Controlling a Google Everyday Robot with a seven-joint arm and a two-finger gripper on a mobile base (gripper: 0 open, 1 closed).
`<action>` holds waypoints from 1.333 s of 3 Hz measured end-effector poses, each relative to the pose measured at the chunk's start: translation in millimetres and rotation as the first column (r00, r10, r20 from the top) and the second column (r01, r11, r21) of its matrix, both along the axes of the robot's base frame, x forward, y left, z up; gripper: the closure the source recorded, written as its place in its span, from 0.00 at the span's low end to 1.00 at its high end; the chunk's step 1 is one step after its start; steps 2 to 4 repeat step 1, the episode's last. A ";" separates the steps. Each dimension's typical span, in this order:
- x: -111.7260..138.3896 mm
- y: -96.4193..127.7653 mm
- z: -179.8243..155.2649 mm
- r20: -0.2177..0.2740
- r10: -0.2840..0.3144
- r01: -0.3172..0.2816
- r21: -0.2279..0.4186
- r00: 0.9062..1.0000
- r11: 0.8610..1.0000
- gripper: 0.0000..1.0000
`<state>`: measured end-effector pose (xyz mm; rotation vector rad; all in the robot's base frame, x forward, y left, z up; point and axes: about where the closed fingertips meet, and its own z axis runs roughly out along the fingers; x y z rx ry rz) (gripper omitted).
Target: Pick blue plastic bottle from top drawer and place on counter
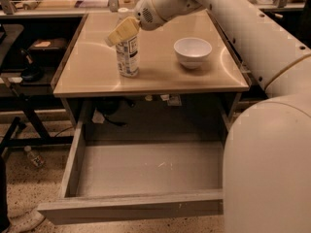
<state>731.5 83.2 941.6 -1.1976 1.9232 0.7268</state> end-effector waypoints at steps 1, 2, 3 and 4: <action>0.0 0.0 0.0 0.000 0.000 0.000 0.000 1.000 1.000 0.00; 0.0 0.0 0.0 0.000 0.000 0.000 0.000 1.000 1.000 0.00; 0.0 0.0 0.0 0.000 0.000 0.000 0.000 1.000 1.000 0.00; 0.0 0.0 0.0 0.000 0.000 0.000 0.000 1.000 1.000 0.00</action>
Offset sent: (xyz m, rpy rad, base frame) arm 0.0000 0.0000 0.0000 0.0000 0.0000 0.0000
